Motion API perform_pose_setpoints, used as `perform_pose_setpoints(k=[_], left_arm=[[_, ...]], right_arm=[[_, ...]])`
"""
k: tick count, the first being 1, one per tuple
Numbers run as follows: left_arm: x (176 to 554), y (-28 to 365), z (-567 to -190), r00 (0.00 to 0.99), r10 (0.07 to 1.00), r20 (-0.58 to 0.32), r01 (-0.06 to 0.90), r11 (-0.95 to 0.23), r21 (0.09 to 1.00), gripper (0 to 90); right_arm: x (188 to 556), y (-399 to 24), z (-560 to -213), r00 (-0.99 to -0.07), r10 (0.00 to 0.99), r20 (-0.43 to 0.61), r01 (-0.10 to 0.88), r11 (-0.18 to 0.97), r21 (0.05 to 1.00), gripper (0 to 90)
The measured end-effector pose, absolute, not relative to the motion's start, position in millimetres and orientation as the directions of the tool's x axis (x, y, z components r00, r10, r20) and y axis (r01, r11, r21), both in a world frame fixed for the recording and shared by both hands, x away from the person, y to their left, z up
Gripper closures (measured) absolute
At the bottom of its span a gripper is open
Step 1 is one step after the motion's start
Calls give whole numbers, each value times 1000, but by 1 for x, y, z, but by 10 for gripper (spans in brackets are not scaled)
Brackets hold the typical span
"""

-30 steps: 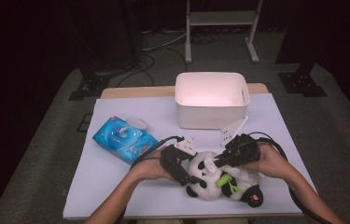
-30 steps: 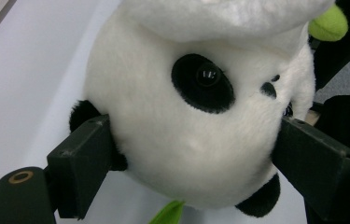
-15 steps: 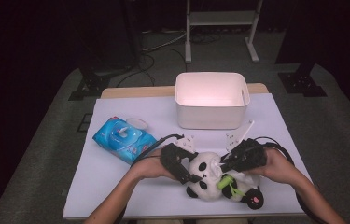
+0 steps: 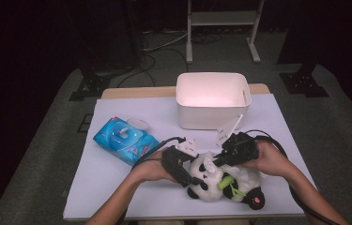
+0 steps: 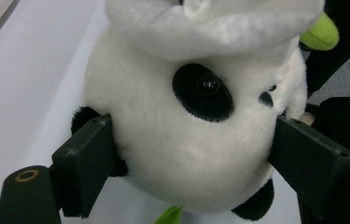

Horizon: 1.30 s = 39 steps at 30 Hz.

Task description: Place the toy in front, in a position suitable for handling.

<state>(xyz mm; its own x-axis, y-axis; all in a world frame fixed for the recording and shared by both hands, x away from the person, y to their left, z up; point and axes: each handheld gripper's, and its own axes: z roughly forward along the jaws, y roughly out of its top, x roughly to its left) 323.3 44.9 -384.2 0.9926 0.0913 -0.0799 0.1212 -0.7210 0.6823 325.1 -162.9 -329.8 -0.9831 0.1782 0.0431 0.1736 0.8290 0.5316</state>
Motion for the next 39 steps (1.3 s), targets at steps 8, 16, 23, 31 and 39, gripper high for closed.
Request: perform_pose_setpoints(k=[8, 16, 23, 31, 39], left_arm=[[322, 46, -385, 993, 89, -78, 118, -714, 690, 162], [322, 46, -386, 993, 96, -65, 114, -718, 686, 162], [324, 51, -383, 993, 99, -72, 121, -722, 682, 161], [321, 57, -385, 992, 100, -75, 125, -724, 678, 163], [324, 55, -389, 991, 117, -65, 130, -721, 681, 230]], right_arm=[[335, -139, -330, -988, 149, 47, 152, 842, 517, 842], [339, -139, -331, -981, 181, 64, 189, 847, 496, 841], [335, -161, -330, -973, 227, 34, 214, 840, 499, 840], [326, -183, -333, -968, 248, 34, 229, 821, 522, 837], [323, -178, -333, -972, 234, 28, 211, 813, 542, 836]])
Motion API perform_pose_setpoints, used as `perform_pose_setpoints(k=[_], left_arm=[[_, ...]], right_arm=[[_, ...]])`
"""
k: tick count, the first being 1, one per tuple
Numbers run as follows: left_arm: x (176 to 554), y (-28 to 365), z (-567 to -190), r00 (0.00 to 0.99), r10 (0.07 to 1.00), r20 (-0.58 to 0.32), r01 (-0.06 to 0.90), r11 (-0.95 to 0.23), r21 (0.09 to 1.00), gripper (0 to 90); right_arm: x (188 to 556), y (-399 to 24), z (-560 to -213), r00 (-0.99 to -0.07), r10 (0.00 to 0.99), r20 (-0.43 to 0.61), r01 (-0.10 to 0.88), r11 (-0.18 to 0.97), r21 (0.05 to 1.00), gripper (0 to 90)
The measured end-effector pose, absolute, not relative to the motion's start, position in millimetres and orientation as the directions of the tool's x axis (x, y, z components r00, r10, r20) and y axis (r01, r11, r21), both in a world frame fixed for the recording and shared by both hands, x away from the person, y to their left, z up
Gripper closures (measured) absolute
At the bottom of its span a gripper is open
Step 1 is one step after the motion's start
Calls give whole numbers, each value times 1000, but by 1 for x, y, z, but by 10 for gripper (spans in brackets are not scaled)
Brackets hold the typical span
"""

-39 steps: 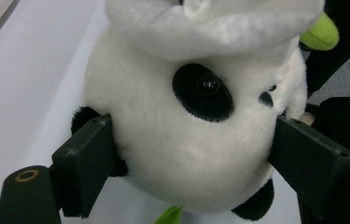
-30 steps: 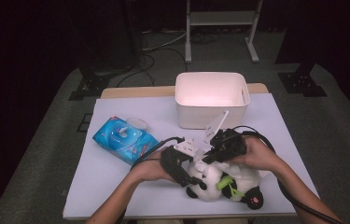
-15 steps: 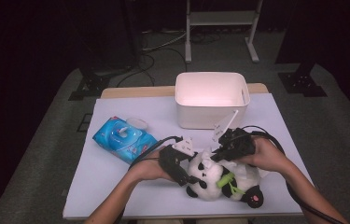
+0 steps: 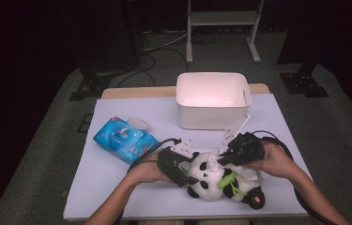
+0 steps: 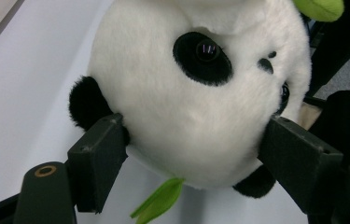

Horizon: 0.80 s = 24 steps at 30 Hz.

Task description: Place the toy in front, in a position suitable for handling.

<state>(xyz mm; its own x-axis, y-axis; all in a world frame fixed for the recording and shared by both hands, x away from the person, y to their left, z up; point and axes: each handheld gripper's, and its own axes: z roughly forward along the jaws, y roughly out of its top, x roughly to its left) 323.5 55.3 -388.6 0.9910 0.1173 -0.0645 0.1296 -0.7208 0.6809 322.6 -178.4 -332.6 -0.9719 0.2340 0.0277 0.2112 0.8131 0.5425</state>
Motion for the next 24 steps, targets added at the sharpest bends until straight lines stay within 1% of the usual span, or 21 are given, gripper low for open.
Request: perform_pose_setpoints(k=[7, 11, 15, 24], left_arm=[[332, 53, -391, 985, 148, -89, 168, -710, 683, 238], [336, 52, -392, 983, 161, -90, 178, -701, 690, 238], [338, 52, -392, 981, 168, -95, 187, -695, 695, 237], [338, 52, -392, 981, 166, -101, 189, -689, 700, 235]], right_arm=[[318, -164, -329, -982, 185, 28, 169, 813, 556, 836], [313, -157, -328, -987, 159, 21, 144, 823, 549, 837], [306, -157, -327, -988, 152, 8, 133, 834, 536, 836], [296, -177, -335, -982, 189, 21, 172, 833, 526, 837]])
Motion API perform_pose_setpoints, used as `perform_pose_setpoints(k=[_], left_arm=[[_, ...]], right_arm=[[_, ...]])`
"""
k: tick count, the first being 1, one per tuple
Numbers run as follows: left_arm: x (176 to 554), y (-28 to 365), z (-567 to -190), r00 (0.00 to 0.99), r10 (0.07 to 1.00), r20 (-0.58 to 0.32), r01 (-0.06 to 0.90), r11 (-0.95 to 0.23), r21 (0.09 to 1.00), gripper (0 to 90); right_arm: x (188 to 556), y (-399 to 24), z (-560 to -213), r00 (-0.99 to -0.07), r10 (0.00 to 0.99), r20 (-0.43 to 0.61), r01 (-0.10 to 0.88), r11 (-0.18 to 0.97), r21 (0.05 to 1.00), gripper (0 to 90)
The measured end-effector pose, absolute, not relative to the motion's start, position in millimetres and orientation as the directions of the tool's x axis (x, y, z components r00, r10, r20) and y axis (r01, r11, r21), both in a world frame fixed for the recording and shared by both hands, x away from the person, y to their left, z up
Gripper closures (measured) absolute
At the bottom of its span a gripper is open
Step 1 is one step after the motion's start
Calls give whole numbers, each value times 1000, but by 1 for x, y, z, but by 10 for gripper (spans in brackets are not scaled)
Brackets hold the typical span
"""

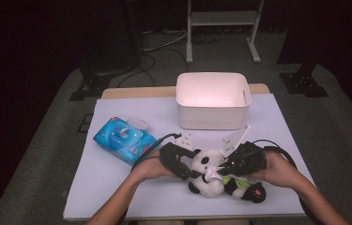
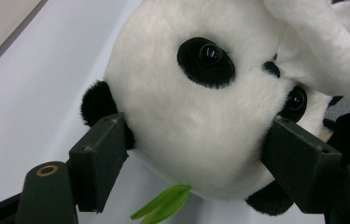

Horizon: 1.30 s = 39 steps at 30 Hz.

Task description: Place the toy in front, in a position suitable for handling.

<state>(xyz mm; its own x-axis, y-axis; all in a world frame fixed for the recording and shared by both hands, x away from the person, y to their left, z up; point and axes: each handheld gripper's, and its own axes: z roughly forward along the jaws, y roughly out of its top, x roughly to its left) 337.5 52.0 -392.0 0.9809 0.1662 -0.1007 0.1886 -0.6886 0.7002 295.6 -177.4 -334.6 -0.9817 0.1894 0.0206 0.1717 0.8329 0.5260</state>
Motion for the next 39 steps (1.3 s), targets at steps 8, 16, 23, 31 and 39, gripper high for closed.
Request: perform_pose_setpoints(k=[8, 16, 23, 31, 39], left_arm=[[334, 50, -392, 986, 137, -98, 166, -693, 702, 221], [333, 50, -392, 988, 121, -99, 155, -695, 702, 223], [332, 49, -394, 988, 120, -94, 151, -697, 700, 225], [336, 49, -397, 987, 140, -83, 157, -698, 698, 266], [339, 47, -396, 985, 146, -96, 171, -696, 698, 273]], right_arm=[[302, -189, -340, -976, 216, 30, 199, 824, 530, 841], [307, -200, -342, -970, 240, 44, 226, 818, 529, 842], [312, -206, -344, -965, 255, 55, 243, 806, 540, 842], [308, -200, -344, -970, 242, 21, 213, 804, 556, 841], [306, -196, -343, -972, 234, 21, 201, 784, 588, 842]])
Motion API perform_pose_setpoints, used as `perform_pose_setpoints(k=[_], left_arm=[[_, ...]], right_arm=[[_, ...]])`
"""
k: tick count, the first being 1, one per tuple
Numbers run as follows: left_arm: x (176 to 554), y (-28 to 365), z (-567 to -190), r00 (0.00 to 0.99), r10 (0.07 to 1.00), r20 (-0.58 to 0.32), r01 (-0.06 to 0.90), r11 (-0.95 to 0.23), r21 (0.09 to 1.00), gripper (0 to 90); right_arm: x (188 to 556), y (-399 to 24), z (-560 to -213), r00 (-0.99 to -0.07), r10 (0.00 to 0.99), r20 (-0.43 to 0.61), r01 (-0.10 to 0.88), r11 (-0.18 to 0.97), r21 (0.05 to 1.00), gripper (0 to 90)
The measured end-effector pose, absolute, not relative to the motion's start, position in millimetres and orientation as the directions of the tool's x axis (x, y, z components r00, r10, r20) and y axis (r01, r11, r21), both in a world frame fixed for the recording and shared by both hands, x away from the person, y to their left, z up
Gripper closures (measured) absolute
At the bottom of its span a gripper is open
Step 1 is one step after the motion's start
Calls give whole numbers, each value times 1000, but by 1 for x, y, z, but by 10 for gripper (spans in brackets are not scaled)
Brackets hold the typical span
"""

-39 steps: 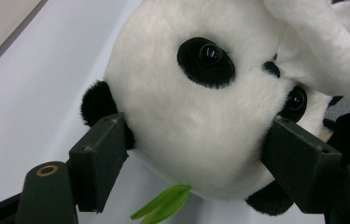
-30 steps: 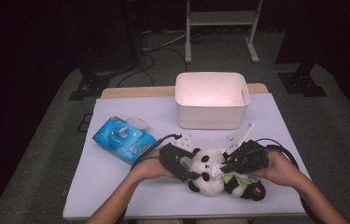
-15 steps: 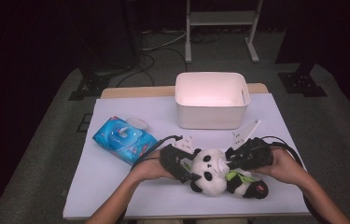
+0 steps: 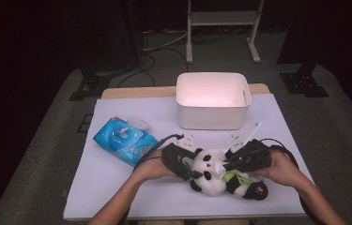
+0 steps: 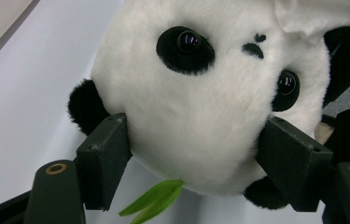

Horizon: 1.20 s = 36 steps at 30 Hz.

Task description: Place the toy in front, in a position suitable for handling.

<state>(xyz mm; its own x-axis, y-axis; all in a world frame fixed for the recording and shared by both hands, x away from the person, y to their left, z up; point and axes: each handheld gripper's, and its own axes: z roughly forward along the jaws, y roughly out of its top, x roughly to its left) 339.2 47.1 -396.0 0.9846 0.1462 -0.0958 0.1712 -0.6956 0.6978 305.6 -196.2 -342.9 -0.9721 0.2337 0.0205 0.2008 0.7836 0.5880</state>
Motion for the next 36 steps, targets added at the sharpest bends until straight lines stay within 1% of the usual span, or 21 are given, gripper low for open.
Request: perform_pose_setpoints(k=[12, 19, 27, 32, 36], left_arm=[[343, 45, -396, 983, 156, -97, 180, -701, 690, 274], [344, 43, -395, 982, 160, -97, 182, -703, 687, 276], [347, 42, -395, 981, 166, -101, 190, -699, 690, 275], [347, 44, -396, 976, 174, -129, 214, -684, 697, 276], [346, 46, -396, 974, 176, -143, 225, -674, 703, 276]], right_arm=[[298, -183, -343, -982, 189, 10, 157, 786, 598, 842], [294, -171, -346, -988, 154, -4, 123, 806, 579, 842], [289, -161, -354, -994, 109, 15, 98, 818, 567, 842], [290, -162, -353, -994, 103, 21, 96, 818, 567, 842], [292, -168, -348, -993, 117, 24, 109, 807, 580, 842]])
